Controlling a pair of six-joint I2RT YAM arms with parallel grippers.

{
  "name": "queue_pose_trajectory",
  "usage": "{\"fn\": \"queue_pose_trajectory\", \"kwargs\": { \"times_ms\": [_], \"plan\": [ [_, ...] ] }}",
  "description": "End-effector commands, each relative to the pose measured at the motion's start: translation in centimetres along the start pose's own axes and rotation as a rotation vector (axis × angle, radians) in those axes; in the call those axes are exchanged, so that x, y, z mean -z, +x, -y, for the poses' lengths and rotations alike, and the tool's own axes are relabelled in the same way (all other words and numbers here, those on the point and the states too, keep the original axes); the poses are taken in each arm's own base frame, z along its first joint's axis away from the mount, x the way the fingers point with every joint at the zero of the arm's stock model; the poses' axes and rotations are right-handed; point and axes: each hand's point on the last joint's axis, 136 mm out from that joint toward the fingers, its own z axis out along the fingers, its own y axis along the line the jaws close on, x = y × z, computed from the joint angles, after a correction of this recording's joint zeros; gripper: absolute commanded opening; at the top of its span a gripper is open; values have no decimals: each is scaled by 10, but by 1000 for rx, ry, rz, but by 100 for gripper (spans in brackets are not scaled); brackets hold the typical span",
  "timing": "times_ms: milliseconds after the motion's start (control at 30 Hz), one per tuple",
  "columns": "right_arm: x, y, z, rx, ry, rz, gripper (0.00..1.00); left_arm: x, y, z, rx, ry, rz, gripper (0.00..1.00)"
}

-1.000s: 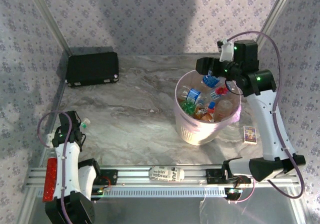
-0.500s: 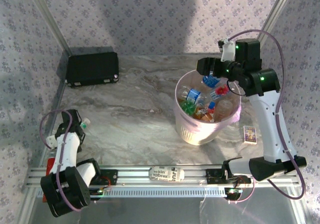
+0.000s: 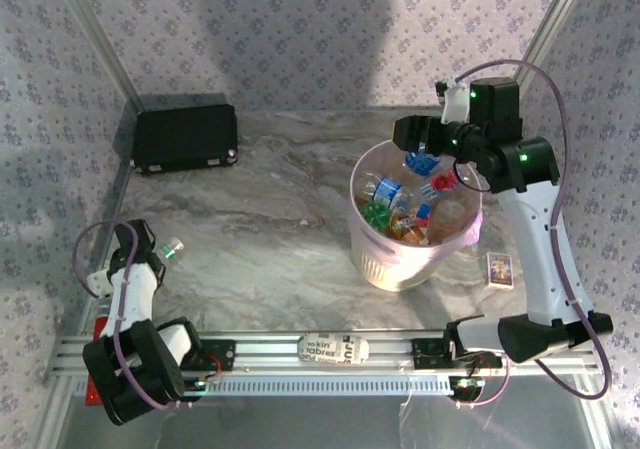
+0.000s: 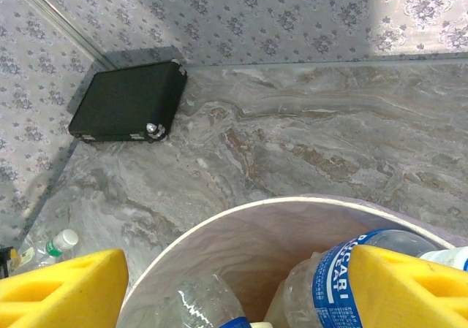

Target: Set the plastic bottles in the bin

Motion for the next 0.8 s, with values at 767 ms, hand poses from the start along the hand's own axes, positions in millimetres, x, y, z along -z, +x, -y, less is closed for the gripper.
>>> {"fn": "queue_pose_trajectory", "kwargs": {
  "times_ms": [767],
  "plan": [
    [11,-8,-21,16,-48,31,81,103,125,76,-394,449,-559,50]
  ]
}}
